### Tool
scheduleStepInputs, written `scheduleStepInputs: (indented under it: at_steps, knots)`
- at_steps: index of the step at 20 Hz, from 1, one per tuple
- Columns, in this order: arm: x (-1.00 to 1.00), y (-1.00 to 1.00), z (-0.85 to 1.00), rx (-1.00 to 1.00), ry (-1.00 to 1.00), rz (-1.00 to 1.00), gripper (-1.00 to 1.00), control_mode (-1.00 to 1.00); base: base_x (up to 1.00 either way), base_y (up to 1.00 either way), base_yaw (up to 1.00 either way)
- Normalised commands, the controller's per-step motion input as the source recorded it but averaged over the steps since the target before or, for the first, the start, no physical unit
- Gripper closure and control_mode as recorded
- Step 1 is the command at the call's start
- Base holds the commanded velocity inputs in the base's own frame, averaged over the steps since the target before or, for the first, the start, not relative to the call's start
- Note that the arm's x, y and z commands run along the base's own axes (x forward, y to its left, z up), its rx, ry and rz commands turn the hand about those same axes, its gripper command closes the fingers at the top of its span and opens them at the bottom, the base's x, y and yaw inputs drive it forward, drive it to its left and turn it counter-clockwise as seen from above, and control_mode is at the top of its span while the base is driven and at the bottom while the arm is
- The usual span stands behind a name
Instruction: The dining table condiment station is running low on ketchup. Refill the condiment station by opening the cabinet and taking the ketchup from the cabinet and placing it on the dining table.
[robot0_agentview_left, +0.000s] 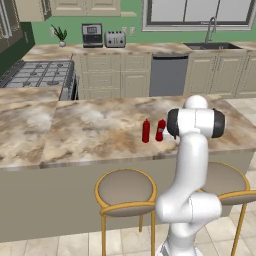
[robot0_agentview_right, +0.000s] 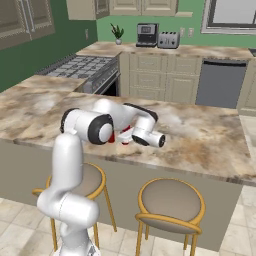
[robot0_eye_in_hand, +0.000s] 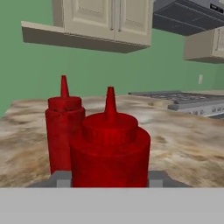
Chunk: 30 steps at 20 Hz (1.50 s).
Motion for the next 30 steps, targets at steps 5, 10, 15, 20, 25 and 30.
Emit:
scheduleStepInputs:
  at_steps: [5,10,15,20,25,30]
  knots:
    - [0.24,0.0,-0.25,0.0,-0.02,0.0,-1.0,-1.0,0.0,0.0,0.0]
    - [0.23,0.0,-0.22,0.0,-0.01,0.0,-1.0,-1.0,0.0,0.0,0.0]
    - [0.03,0.0,-0.2,0.0,-0.02,0.0,-1.0,-1.0,0.0,0.0,0.0]
    - [0.0,0.0,-0.13,0.0,-0.04,0.0,-1.0,-1.0,0.0,0.0,0.0]
    - [0.0,0.0,-0.03,0.0,-0.02,0.0,-1.0,-1.0,0.0,0.0,0.0]
    - [-0.02,0.0,0.0,0.0,-0.02,0.0,-1.0,-1.0,0.0,0.0,0.0]
